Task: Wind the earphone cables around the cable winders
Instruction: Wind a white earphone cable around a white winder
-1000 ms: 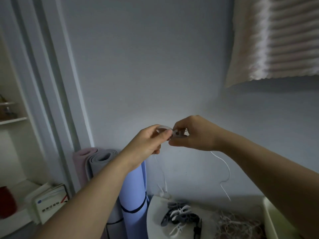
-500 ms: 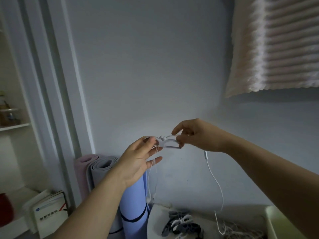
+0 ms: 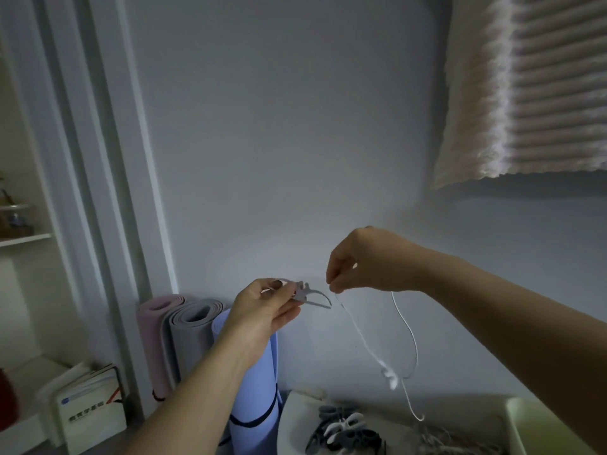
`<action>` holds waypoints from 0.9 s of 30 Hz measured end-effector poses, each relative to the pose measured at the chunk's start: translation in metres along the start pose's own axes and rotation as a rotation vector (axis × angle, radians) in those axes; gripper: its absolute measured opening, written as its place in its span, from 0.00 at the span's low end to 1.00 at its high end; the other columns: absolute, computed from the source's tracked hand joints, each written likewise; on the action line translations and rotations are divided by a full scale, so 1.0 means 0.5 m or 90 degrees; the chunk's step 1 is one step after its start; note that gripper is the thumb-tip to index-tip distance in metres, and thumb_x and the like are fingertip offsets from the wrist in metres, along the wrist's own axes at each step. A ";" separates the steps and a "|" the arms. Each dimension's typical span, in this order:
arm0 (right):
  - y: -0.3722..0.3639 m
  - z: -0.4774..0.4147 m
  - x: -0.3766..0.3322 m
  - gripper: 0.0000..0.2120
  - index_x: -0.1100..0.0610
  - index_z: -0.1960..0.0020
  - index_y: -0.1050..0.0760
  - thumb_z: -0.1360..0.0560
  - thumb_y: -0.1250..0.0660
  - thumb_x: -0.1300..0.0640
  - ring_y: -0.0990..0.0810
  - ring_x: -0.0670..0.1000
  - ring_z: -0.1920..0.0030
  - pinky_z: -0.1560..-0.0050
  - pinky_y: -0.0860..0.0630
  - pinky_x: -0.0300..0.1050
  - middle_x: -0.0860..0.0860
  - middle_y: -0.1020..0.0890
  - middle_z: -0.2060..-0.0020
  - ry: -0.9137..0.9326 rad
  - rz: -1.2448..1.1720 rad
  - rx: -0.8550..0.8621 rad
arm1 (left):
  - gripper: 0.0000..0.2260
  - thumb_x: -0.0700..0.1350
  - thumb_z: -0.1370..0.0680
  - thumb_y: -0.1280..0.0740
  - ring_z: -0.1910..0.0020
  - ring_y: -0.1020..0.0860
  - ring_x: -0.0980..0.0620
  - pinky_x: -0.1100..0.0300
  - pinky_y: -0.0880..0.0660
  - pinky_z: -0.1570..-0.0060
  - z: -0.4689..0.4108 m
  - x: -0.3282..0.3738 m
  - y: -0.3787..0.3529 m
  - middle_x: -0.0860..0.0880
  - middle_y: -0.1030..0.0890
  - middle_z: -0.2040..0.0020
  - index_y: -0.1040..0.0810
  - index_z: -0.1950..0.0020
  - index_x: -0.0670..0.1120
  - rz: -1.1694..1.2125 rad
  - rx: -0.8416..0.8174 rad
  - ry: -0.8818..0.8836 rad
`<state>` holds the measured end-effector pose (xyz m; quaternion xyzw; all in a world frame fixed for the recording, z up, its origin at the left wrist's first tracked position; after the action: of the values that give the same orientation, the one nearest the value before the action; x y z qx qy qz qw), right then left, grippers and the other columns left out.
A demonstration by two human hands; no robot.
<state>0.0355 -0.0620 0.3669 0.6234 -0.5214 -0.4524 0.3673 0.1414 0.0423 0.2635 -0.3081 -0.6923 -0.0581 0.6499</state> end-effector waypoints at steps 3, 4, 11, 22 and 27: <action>0.006 -0.005 -0.015 0.02 0.50 0.56 0.18 0.28 0.29 0.55 0.21 0.42 0.57 0.56 0.27 0.34 0.43 0.16 0.60 0.027 0.002 0.013 | 0.09 0.33 0.23 0.34 0.64 0.16 0.51 0.61 0.19 0.62 0.008 -0.014 -0.019 0.42 0.17 0.58 0.27 0.46 0.44 -0.016 -0.029 0.009; 0.007 -0.008 -0.017 0.02 0.50 0.56 0.18 0.27 0.30 0.56 0.20 0.42 0.56 0.54 0.26 0.36 0.44 0.16 0.60 0.036 -0.008 0.016 | 0.12 0.33 0.23 0.34 0.63 0.17 0.51 0.61 0.19 0.61 0.012 -0.017 -0.030 0.43 0.16 0.58 0.26 0.44 0.45 -0.031 -0.056 0.007; 0.002 -0.017 -0.006 0.03 0.53 0.57 0.20 0.26 0.31 0.59 0.24 0.33 0.64 0.62 0.31 0.24 0.44 0.17 0.62 0.044 -0.080 0.068 | 0.08 0.35 0.21 0.37 0.55 0.17 0.52 0.60 0.20 0.55 0.040 -0.018 -0.072 0.46 0.15 0.55 0.20 0.47 0.41 -0.097 -0.172 0.013; 0.006 -0.023 -0.001 0.03 0.57 0.55 0.19 0.27 0.31 0.62 0.26 0.29 0.66 0.65 0.33 0.23 0.45 0.19 0.64 0.042 -0.137 0.150 | 0.08 0.35 0.21 0.38 0.57 0.15 0.48 0.60 0.19 0.58 0.062 -0.010 -0.069 0.47 0.15 0.55 0.21 0.46 0.42 -0.076 -0.210 0.016; 0.017 -0.024 -0.007 0.02 0.56 0.54 0.19 0.26 0.31 0.60 0.26 0.30 0.65 0.62 0.34 0.22 0.46 0.17 0.61 0.065 -0.138 0.201 | 0.07 0.35 0.25 0.33 0.57 0.15 0.46 0.59 0.19 0.56 0.055 -0.013 -0.072 0.45 0.15 0.55 0.21 0.48 0.41 -0.085 -0.199 0.007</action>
<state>0.0441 -0.0601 0.3796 0.7479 -0.4963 -0.3696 0.2402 0.0993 0.0245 0.2646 -0.3582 -0.6904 -0.2099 0.5924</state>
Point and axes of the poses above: each hand's wrist, its own z-axis away from the middle knuckle, its own y-axis out of the back of the hand, x = y × z, the point moved 9 cm from there along -z, towards the middle knuckle
